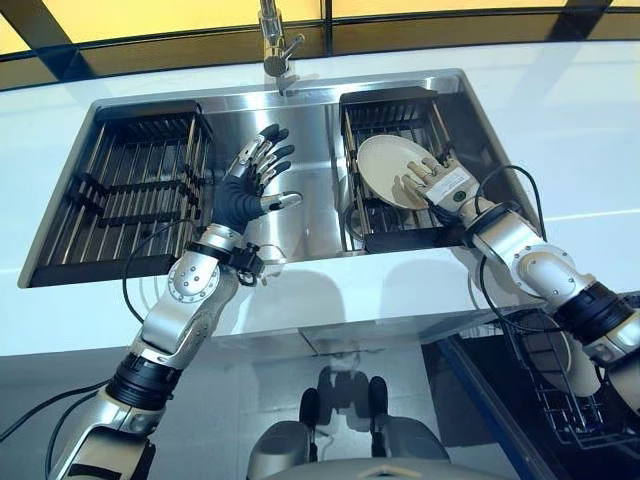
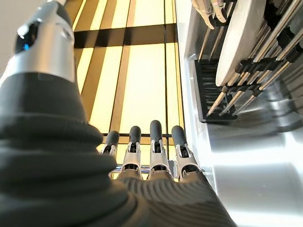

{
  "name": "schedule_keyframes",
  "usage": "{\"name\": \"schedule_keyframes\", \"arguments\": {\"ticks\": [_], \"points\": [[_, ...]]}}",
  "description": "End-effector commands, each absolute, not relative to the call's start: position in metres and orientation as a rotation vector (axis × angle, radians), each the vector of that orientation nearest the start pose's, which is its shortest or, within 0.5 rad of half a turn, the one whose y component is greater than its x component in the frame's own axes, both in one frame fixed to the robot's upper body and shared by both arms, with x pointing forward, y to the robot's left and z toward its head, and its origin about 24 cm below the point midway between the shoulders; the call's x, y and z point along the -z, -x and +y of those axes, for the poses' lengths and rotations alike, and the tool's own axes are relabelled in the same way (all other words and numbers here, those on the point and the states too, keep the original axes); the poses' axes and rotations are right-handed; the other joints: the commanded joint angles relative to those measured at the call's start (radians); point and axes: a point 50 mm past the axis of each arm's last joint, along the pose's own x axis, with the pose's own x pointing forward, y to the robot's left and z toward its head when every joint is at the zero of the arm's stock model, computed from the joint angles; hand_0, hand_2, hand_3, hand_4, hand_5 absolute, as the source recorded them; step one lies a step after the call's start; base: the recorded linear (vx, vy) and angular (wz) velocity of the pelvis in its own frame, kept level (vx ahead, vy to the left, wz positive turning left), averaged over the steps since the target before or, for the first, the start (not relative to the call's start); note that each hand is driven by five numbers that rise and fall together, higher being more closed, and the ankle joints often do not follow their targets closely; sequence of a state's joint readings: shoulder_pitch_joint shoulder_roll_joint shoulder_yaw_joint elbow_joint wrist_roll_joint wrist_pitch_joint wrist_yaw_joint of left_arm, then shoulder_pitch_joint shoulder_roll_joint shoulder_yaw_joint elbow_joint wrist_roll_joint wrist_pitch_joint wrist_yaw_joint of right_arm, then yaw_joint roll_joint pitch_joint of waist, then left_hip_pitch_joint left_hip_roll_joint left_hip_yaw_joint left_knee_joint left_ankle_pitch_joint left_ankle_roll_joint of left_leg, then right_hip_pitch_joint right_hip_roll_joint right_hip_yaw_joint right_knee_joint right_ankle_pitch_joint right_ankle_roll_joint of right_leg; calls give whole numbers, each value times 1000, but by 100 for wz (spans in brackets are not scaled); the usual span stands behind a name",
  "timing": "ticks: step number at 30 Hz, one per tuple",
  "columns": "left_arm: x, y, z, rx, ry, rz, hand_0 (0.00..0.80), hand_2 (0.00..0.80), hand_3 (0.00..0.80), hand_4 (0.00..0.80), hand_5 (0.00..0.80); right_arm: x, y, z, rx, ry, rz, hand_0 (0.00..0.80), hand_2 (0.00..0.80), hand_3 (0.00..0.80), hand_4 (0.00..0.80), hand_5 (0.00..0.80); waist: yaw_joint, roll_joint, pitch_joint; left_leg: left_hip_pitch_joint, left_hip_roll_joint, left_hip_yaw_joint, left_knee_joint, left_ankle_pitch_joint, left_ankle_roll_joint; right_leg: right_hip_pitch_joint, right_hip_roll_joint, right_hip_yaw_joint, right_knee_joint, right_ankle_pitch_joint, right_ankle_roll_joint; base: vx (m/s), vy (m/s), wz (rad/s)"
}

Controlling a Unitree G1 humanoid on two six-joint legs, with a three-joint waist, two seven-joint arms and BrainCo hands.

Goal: Take plates into dishwasher

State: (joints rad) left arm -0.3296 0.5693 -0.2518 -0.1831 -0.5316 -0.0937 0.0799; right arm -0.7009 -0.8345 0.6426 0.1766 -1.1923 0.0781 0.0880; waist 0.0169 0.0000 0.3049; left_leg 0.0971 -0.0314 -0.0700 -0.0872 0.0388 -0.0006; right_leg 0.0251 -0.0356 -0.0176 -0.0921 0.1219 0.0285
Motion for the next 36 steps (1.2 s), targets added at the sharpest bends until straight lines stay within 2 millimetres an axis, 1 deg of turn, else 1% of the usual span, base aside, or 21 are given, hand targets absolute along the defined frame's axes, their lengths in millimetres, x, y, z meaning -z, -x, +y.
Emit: {"name": "schedule_keyframes", "arguments": {"ticks": [1, 9, 15, 19, 22, 25, 29, 34, 36], "points": [[-186, -283, 153, 325, -25, -522, 0, 0, 0, 0, 0, -145, -347, -177, -171, 2153, -367, 0, 0, 0, 0, 0, 20, 3, -56, -28, -44, -18, 0, -69, 44, 46, 43, 19, 5, -103, 29, -37, -2, 0], [-193, -289, 146, 351, -21, -541, 0, 0, 0, 0, 0, -140, -364, -178, -112, 2085, -316, 0, 0, 0, 0, 0, 37, 22, -36, -43, -49, -36, 0, -64, 43, 33, 36, 6, 5, -101, 28, -31, 0, 1], [-200, -292, 142, 375, -17, -554, 0, 0, 0, 0, 0, -141, -374, -181, -77, 2054, -297, 0, 0, 0, 0, 0, 52, 35, -24, -55, -52, -45, 0, -60, 41, 22, 31, -3, 5, -100, 24, -16, 1, 2], [-202, -293, 142, 379, -14, -561, 0, 0, 0, 0, 0, -142, -377, -179, -81, 2052, -307, 0, 0, 0, 0, 0, 55, 40, -16, -62, -53, -50, 0, -58, 39, 16, 29, -6, 5, -99, 24, -21, 4, 5], [-203, -293, 141, 386, -13, -568, 0, 0, 0, 0, 0, -141, -379, -182, -92, 2009, -275, 0, 0, 0, 0, 0, 59, 43, -9, -70, -55, -51, 0, -55, 38, 8, 27, -8, 5, -97, 23, -11, 2, 3], [-207, -295, 141, 386, -14, -577, 0, 0, 0, 0, 0, -142, -381, -185, -96, 2012, -249, 0, 0, 0, 0, 0, 61, 46, -2, -77, -55, -53, 0, -52, 36, 1, 26, -10, 5, -95, 23, 0, 0, 0], [-211, -296, 141, 390, -19, -585, 0, 0, 0, 0, 0, -148, -386, -191, -89, 2045, -205, 0, 0, 0, 0, 0, 67, 47, 10, -86, -55, -53, 0, -49, 35, -7, 25, -17, 5, -94, 22, -17, -13, 7], [-213, -298, 139, 398, -33, -591, 0, 0, 0, 0, 0, -158, -392, -199, -77, 2024, -156, 0, 0, 0, 0, 0, 75, 46, 23, -98, -54, -54, 0, -43, 32, -18, 24, -25, 5, -90, 21, -13, -22, 5], [-216, -300, 140, 399, -41, -595, 0, 0, 0, 0, 0, -163, -395, -203, -83, 1985, -131, 0, 0, 0, 0, 0, 80, 47, 29, -104, -53, -55, 0, -42, 31, -24, 24, -28, 5, -90, 20, 0, 0, 0]]}}
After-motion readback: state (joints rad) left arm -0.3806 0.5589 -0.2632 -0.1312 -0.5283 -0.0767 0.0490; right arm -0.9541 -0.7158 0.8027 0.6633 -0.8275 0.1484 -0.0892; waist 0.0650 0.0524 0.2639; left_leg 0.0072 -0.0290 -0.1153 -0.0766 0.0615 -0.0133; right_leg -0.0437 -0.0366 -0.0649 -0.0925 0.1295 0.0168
